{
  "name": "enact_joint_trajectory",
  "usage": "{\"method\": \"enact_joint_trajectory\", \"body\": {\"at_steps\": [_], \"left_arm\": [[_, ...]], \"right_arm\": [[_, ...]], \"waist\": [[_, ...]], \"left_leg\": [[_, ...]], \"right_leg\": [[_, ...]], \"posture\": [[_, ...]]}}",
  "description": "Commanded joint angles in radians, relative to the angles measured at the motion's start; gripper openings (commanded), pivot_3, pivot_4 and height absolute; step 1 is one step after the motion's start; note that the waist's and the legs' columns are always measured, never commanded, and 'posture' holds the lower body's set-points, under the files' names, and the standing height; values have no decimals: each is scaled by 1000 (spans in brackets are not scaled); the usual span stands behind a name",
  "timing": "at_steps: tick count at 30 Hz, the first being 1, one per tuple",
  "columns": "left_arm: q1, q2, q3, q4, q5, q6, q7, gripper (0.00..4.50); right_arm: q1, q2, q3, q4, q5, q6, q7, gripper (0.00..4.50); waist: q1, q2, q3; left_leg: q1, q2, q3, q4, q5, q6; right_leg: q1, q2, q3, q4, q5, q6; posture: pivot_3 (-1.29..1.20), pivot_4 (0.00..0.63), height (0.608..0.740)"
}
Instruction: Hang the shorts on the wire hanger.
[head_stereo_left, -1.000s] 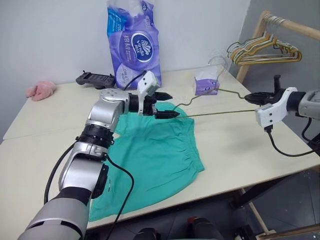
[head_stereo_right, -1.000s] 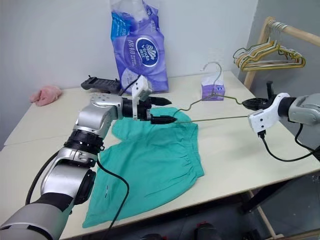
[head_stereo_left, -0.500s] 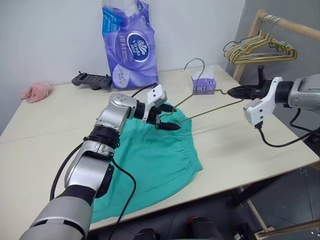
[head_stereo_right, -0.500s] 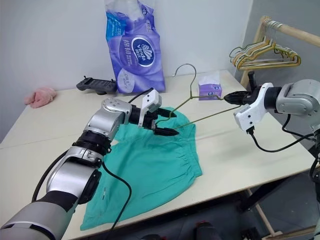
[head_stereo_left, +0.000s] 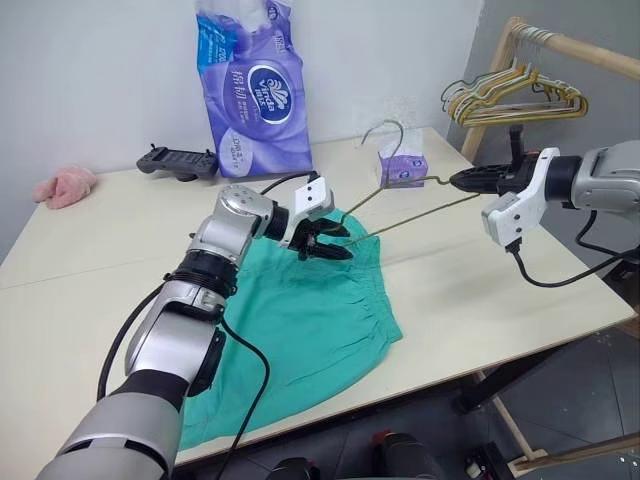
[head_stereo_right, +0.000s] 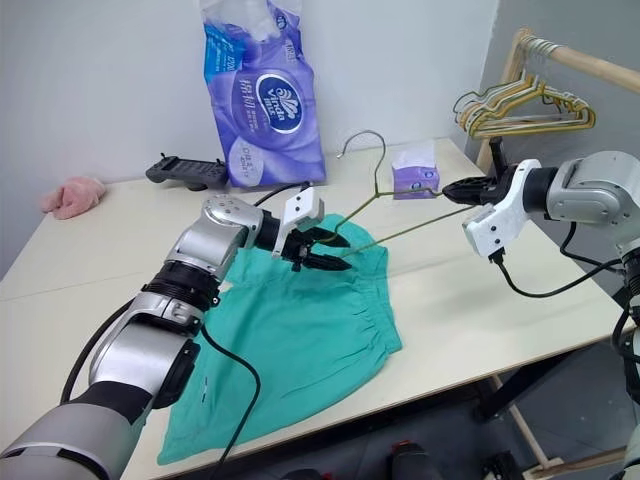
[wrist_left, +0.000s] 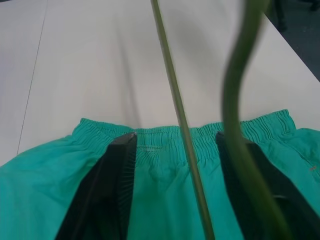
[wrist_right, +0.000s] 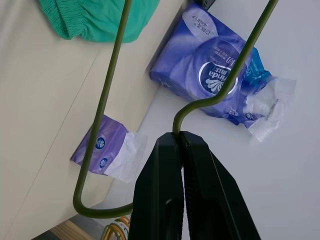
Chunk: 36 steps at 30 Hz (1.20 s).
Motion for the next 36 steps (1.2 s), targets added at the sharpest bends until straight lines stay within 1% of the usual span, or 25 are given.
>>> {"method": "enact_joint_trajectory", "body": {"at_steps": [1, 4, 5, 11, 16, 17, 20, 22, 25, 27, 28, 29, 31, 33, 34, 36], "left_arm": [[-9, 8, 11, -16, -2, -11, 2, 1144], [-1, 8, 14, -31, -6, -4, 5, 178], [3, 8, 13, -38, -8, -1, 3, 5], [17, 8, 6, -63, -5, -4, -3, 5], [3, -3, 9, -50, 9, -29, 31, 5], [-1, -5, 11, -48, 9, -31, 36, 0], [-6, -5, 10, -41, 12, -29, 42, 0], [-6, 0, 10, -29, 20, -35, 52, 0], [-9, 9, 18, 9, 37, -52, 92, 0], [-17, 13, 21, 46, 67, -111, 164, 0], [-25, 15, 18, 71, 96, -161, 226, 0], [-36, 17, 9, 97, 132, -223, 295, 0], [-57, 23, -21, 142, 212, -348, 417, 0], [-74, 24, -45, 178, 276, -457, 519, 0], [-82, 20, -47, 197, 292, -487, 558, 0], [-89, 25, -80, 219, 379, -584, 710, 0]], "right_arm": [[-43, 3, -32, -16, 23, -6, -5, 0], [-43, 1, -32, -20, 28, -7, 2, 0], [-44, 0, -33, -21, 28, -7, 4, 0], [-45, 6, -36, -22, 39, 12, 22, 0], [-27, 11, -38, -28, 72, 58, 66, 0], [-20, 10, -40, -29, 93, 74, 86, 528], [-5, -3, -46, -41, 128, 96, 119, 1379], [11, -19, -57, -66, 155, 112, 144, 2111], [63, -61, -79, -147, 237, 167, 218, 3190], [130, -90, -106, -246, 321, 281, 281, 3863], [169, -99, -123, -305, 365, 373, 315, 4224], [207, -100, -141, -369, 404, 482, 341, 4476], [262, -81, -174, -482, 470, 708, 371, 4476], [289, -41, -207, -568, 504, 905, 352, 4476], [295, -27, -219, -595, 503, 965, 338, 4476], [310, -17, -232, -624, 463, 1036, 310, 4476]], "waist": [[0, 0, 0], [0, 0, 0], [0, 0, 0], [0, 0, 0], [0, 0, 0], [0, 0, 0], [0, 0, 0], [0, 0, 0], [1, 0, 0], [1, 0, 0], [2, 0, 0], [2, 0, 0], [3, 0, 0], [6, 0, 0], [7, 0, 0], [10, 0, 0]], "left_leg": [[0, 0, 0, 0, 0, 0], [0, 0, 1, 0, 0, 0], [0, 0, 1, 0, 0, 0], [0, 0, 2, 0, -1, 1], [0, 0, 3, 0, -1, 1], [0, 0, 3, 0, -1, 2], [0, 1, 3, 1, -1, 2], [0, 1, 3, 1, -1, 2], [0, 1, 3, 1, -1, 2], [0, 1, 3, 1, -1, 2], [0, 1, 4, 1, -2, 3], [0, 1, 3, 1, -2, 3], [0, 1, 4, 1, -2, 3], [1, 1, 4, 1, -2, 3], [0, 1, 4, 2, -2, 3], [0, 1, 4, 2, -2, 3]], "right_leg": [[0, 0, 0, 0, 0, 0], [0, 0, 1, 0, 0, 0], [0, 0, 1, 0, 0, 0], [-1, 0, 2, 1, 0, 0], [-1, 0, 3, 1, 0, 0], [-1, 0, 3, 1, 0, 0], [-1, 0, 3, 1, 0, 0], [-1, 0, 3, 1, 0, 0], [-1, 0, 3, 1, 0, 0], [-1, 0, 3, 1, 0, 1], [-1, 0, 3, 1, 0, 1], [0, 0, 3, 1, 0, 1], [0, 0, 3, 1, 0, 1], [0, 0, 3, 1, 0, 1], [-1, 0, 3, 1, 0, 1], [-1, 0, 3, 1, 0, 1]], "posture": [[-161, 0, 740], [-158, 0, 740], [-158, 0, 740], [-161, 0, 740], [-163, 0, 740], [-164, 0, 740], [-164, 0, 740], [-164, 0, 740], [-164, 5, 740], [-172, 10, 740], [-172, 10, 740], [-177, 11, 740], [-177, 11, 740], [-177, 11, 740], [-170, 13, 740], [-174, 17, 740]]}}
